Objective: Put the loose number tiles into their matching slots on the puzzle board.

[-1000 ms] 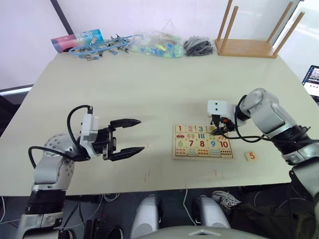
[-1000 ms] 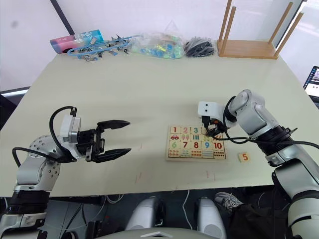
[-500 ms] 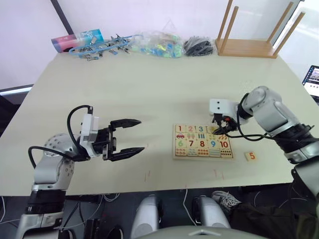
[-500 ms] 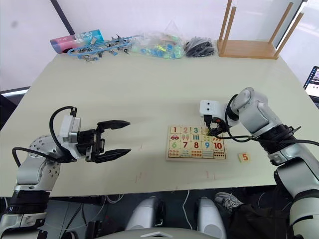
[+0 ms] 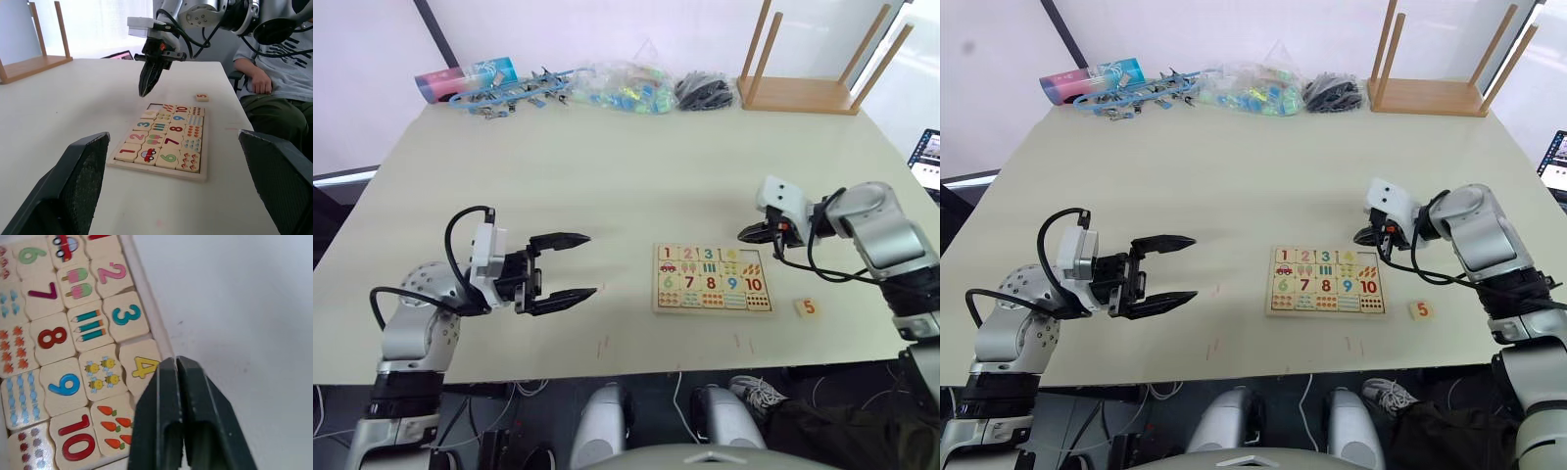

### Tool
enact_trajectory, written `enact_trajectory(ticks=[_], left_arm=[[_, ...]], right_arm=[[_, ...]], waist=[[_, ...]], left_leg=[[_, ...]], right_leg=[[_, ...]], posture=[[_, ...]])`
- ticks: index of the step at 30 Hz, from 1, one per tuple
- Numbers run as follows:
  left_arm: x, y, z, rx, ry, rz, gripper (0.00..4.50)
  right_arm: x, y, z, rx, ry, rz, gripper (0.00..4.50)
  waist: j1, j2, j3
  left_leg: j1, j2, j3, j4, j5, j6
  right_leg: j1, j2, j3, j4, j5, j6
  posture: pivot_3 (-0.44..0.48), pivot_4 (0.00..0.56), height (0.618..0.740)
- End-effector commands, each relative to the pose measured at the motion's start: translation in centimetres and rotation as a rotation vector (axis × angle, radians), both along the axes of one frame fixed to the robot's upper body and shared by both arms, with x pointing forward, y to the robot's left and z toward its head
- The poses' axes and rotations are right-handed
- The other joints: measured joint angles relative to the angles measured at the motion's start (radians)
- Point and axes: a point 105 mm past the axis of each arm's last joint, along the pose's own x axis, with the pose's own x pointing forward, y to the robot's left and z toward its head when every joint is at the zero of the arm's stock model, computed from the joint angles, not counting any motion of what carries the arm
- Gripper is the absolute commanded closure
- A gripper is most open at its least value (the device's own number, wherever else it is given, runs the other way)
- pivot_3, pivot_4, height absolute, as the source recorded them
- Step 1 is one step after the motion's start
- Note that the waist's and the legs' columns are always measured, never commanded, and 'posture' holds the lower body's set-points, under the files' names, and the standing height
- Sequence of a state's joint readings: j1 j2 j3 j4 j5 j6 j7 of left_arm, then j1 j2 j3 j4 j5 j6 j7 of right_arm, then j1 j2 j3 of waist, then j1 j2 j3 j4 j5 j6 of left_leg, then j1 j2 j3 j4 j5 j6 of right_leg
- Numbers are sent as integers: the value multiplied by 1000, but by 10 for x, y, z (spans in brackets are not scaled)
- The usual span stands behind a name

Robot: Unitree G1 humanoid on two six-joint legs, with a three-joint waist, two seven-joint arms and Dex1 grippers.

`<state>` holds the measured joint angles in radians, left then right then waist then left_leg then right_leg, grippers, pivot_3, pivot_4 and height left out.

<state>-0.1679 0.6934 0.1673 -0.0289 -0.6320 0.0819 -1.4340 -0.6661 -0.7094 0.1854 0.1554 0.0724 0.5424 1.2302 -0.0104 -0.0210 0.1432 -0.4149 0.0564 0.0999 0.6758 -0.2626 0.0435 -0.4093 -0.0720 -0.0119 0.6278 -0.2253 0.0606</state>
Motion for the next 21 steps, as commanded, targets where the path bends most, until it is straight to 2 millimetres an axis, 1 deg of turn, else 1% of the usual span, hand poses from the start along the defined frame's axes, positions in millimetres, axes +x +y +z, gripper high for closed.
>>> enact_trajectory(ticks=[1,3,9,15,21], left_arm=[[-1,1,9,-8,-41,-4,0],[-1,2,10,-7,-41,-3,0],[-1,3,10,-5,-40,-5,0],[0,3,11,-3,-41,-5,0],[0,3,11,-4,-43,-3,0]], right_arm=[[-3,5,18,145,-101,-7,4477],[-8,5,13,218,-113,-30,4477],[-14,5,-1,323,-138,-78,4477],[-17,5,-18,333,-137,-98,4477],[-18,6,-29,316,-122,-100,4477]], waist=[[0,0,0],[1,0,0],[0,0,0],[0,0,0],[0,0,0]], left_leg=[[0,0,0,0,0,0],[0,0,-1,0,0,0],[0,0,0,0,0,0],[1,0,-1,0,-1,2],[1,0,-1,0,-1,1]], right_leg=[[0,0,0,0,0,0],[0,0,0,0,0,0],[0,0,0,0,0,0],[0,0,0,1,0,0],[0,1,0,1,0,0]], posture=[[0,150,738],[0,150,738],[0,150,738],[0,150,738],[0,150,738]])
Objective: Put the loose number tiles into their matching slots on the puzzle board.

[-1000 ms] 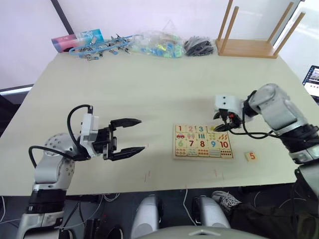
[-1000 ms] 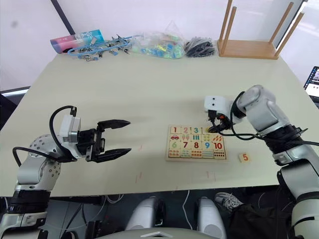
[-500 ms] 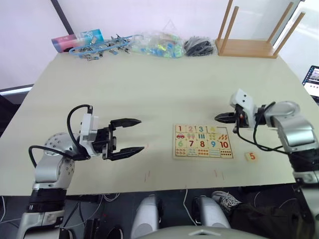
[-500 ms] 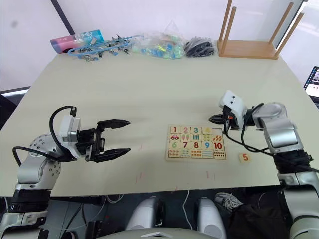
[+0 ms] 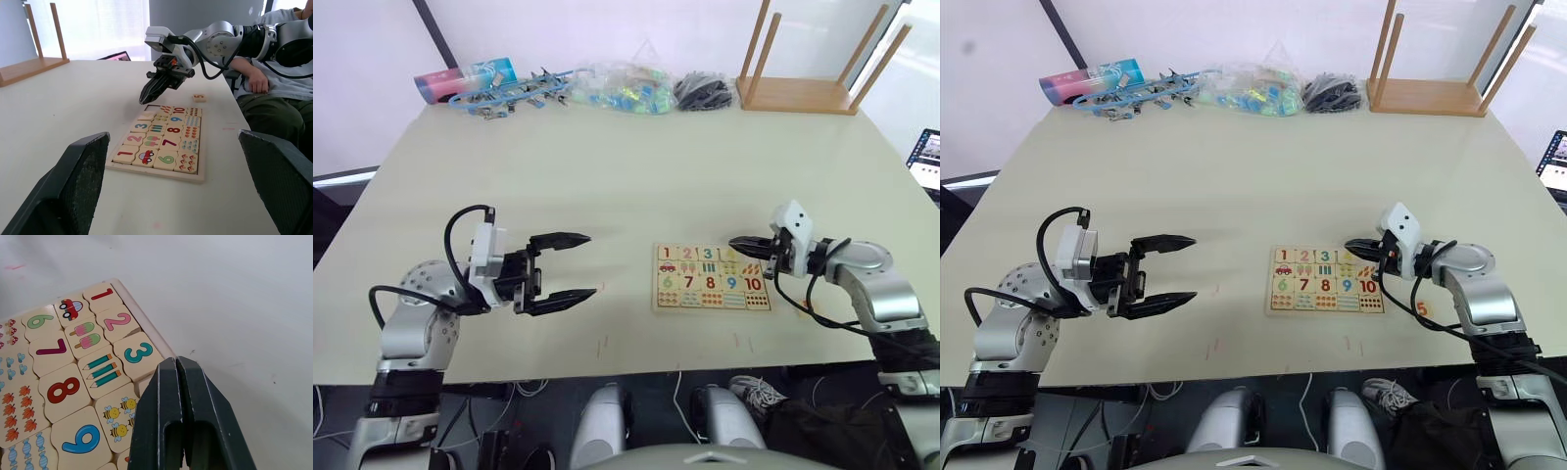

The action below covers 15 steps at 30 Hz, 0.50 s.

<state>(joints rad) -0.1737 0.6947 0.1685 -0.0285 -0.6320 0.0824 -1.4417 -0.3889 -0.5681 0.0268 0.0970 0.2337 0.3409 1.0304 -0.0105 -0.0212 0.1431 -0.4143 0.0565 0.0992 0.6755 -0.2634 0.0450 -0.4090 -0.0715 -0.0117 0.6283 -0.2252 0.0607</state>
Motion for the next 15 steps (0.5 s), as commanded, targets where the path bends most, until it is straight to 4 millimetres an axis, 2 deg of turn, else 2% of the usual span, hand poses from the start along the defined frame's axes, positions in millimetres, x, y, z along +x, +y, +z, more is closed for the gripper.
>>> enact_trajectory(ticks=[1,15], left_arm=[[0,3,10,-6,-37,5,0],[-1,3,10,-1,-37,2,0]], right_arm=[[-1,0,-2,-9,-17,3,4477],[-2,-4,-23,-80,35,-1,4477]], waist=[[0,0,0],[0,0,0]], left_leg=[[0,0,0,0,0,0],[0,0,0,0,0,0]], right_leg=[[0,0,0,0,0,0],[0,0,0,0,0,0]], posture=[[0,150,738],[0,150,738]])
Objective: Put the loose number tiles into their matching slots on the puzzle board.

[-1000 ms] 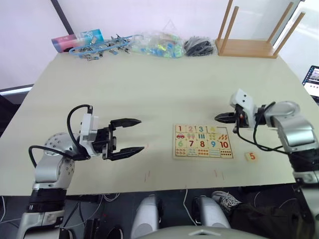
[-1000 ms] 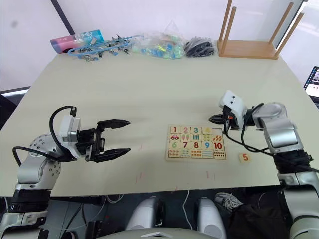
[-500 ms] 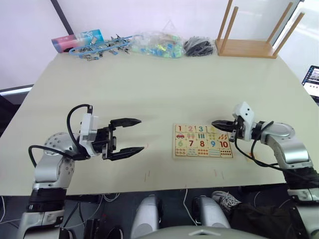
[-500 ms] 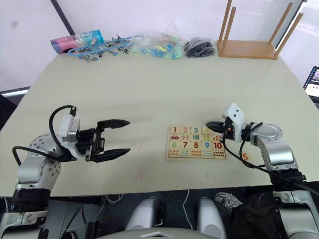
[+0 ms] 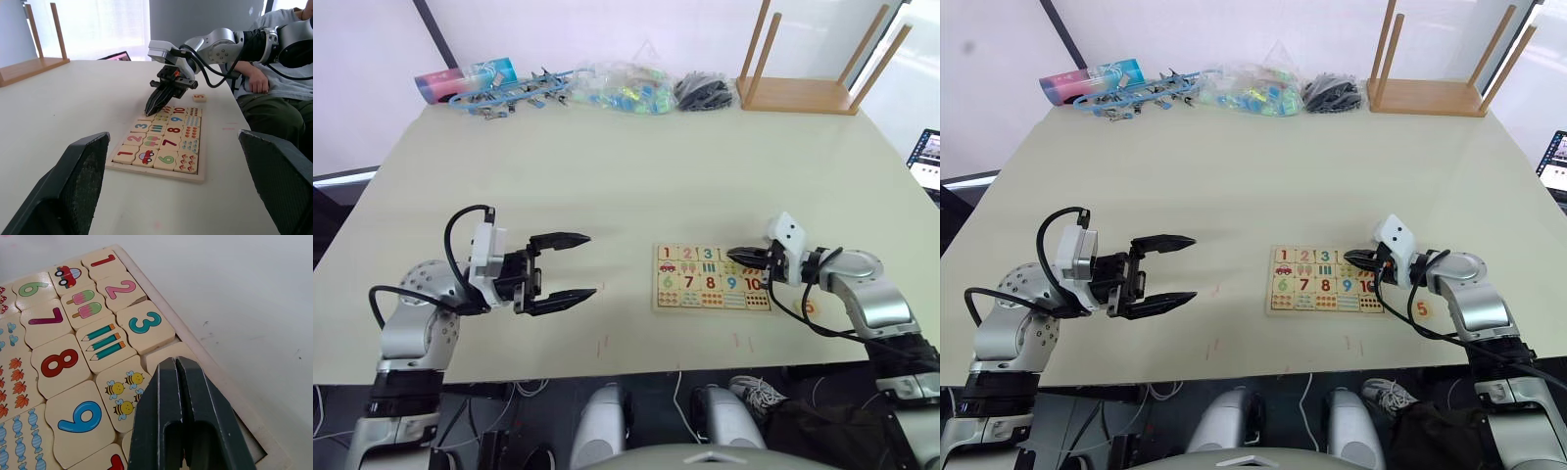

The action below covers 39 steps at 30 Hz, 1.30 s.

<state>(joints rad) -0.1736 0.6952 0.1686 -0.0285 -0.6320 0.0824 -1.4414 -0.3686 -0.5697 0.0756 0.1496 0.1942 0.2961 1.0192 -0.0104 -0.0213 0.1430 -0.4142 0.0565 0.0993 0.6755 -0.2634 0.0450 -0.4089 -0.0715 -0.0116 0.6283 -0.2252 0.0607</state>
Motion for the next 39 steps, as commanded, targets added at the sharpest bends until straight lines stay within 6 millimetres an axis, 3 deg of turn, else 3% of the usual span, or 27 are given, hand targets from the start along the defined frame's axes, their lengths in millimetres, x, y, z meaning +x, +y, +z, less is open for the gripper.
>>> enact_trajectory(ticks=[1,9,17,39], left_arm=[[-1,3,10,-2,-37,1,0],[0,3,11,-1,-39,-2,0],[1,3,12,0,-42,-5,0],[3,2,12,-3,-46,-14,0]], right_arm=[[0,-3,-4,-32,8,-2,4477],[-3,-7,-20,-84,68,-9,4477],[2,-6,-10,-62,36,-10,4477],[0,7,-8,-37,27,38,4477]], waist=[[0,0,0],[0,-3,-2],[0,-4,-3],[-1,-4,-3]], left_leg=[[0,0,0,0,0,0],[2,0,0,0,-1,1],[2,0,-1,0,-1,1],[2,0,-1,1,-1,2]], right_leg=[[0,0,0,0,0,0],[1,0,0,0,-2,-3],[2,0,0,1,-2,-3],[2,0,0,1,-2,-3]], posture=[[0,150,738],[0,150,738],[0,150,738],[0,150,738]])
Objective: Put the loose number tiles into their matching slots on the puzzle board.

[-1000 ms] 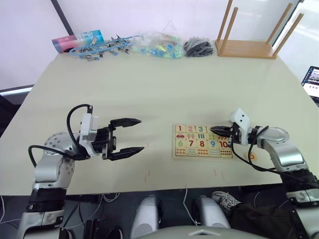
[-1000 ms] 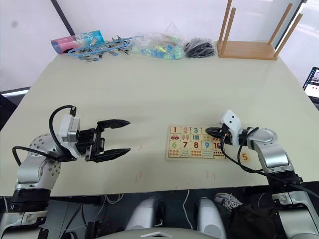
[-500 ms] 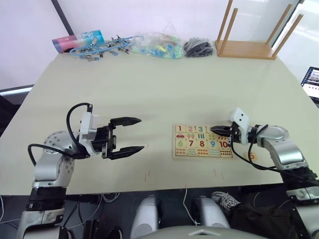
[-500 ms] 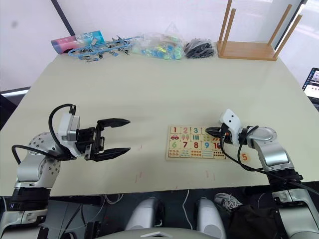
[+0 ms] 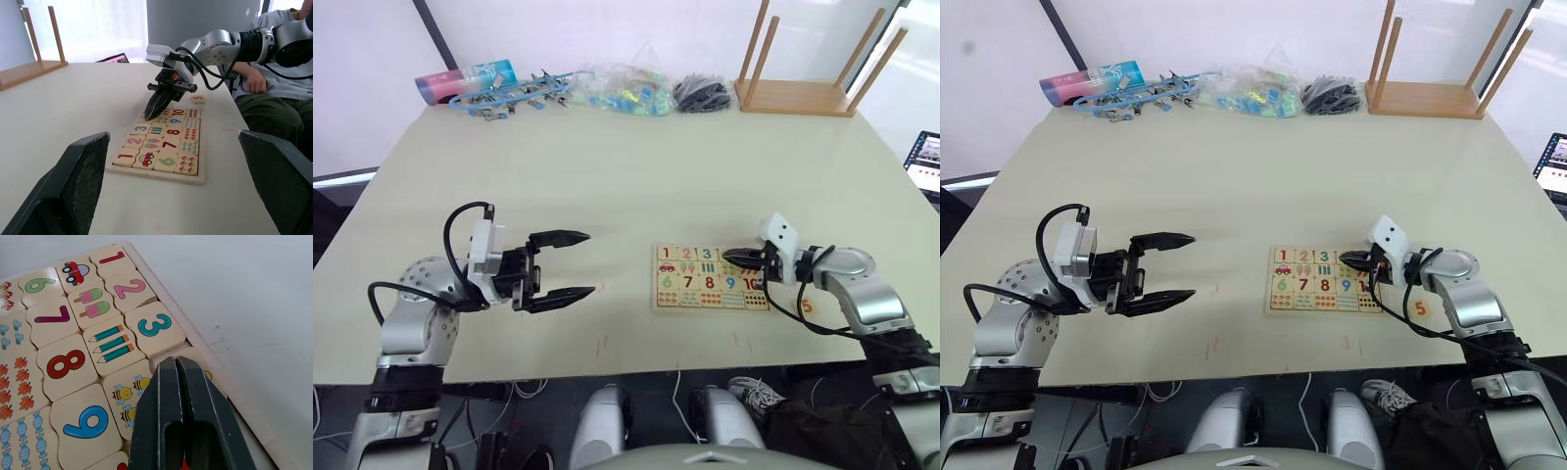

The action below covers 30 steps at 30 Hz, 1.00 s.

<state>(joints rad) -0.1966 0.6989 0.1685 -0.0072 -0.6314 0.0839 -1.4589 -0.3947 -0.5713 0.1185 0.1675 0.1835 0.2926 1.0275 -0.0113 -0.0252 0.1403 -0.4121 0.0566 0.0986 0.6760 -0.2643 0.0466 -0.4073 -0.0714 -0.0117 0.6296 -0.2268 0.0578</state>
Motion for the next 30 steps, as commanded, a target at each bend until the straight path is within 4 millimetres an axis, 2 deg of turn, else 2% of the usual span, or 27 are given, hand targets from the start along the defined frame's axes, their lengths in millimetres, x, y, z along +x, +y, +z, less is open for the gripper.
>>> enact_trajectory(ticks=[1,7,11,19,24,30], left_arm=[[1,1,9,-6,-42,-4,0],[1,2,9,-6,-42,-6,0],[1,1,9,-7,-41,-8,0],[-1,4,4,-11,-20,32,0],[-3,10,-4,-25,5,82,0],[-12,25,-21,-21,55,172,0]], right_arm=[[0,-1,-2,-6,7,-7,4477],[4,-7,9,12,-35,-25,4477],[7,-8,35,78,-122,-30,4477],[-4,-26,54,139,-206,-102,4477],[-21,-52,59,180,-284,-195,4477],[-62,-94,53,227,-288,-309,4477]], waist=[[0,0,0],[0,0,0],[1,1,1],[4,1,1],[5,1,1],[6,1,1]], left_leg=[[0,0,0,0,0,0],[0,0,0,0,0,0],[-1,0,0,0,0,0],[-2,0,0,0,0,0],[-2,0,0,0,0,0],[-1,0,0,0,0,1]], right_leg=[[0,0,0,0,0,0],[0,0,0,0,0,0],[-1,0,0,0,0,0],[-1,0,0,-1,1,3],[-1,0,0,-2,1,3],[0,0,0,-1,0,0]], posture=[[0,150,738],[0,150,738],[0,150,738],[0,150,738],[0,150,738],[0,150,738]])
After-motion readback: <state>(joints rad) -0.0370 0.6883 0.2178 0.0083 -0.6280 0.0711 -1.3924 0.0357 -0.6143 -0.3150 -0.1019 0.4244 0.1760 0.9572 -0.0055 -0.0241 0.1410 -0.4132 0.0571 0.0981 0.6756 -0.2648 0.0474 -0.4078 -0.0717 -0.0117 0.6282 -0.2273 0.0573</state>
